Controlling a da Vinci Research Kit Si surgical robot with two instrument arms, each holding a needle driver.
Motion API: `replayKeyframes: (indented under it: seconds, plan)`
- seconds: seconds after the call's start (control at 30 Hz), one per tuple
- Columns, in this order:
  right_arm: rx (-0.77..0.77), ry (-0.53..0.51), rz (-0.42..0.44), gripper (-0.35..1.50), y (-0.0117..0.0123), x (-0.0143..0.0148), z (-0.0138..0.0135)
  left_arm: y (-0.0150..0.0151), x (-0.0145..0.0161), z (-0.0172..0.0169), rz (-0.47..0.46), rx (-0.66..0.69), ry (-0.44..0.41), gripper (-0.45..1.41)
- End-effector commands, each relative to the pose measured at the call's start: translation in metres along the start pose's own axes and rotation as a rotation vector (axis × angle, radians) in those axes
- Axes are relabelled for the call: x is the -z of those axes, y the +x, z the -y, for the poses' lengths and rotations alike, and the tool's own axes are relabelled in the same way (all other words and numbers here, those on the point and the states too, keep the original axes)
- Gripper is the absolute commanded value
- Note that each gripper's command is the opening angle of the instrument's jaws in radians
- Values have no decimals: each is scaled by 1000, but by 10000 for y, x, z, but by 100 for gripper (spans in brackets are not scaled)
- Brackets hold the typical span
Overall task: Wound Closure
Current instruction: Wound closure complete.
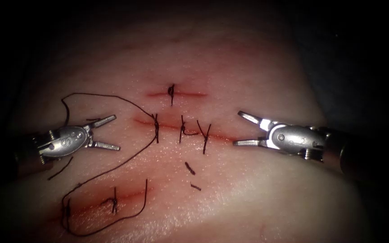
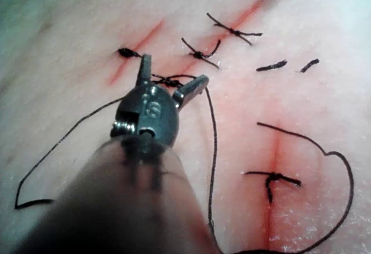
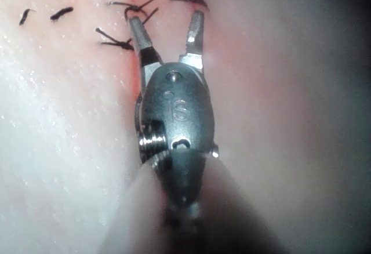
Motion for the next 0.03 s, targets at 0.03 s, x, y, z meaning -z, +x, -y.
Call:
replayKeyframes:
  seconds: [0.03]
  plan:
    - [1, 0, -4, 142, 0, -10, -2, -2, -7, 3, -2, -2, 0, 46]
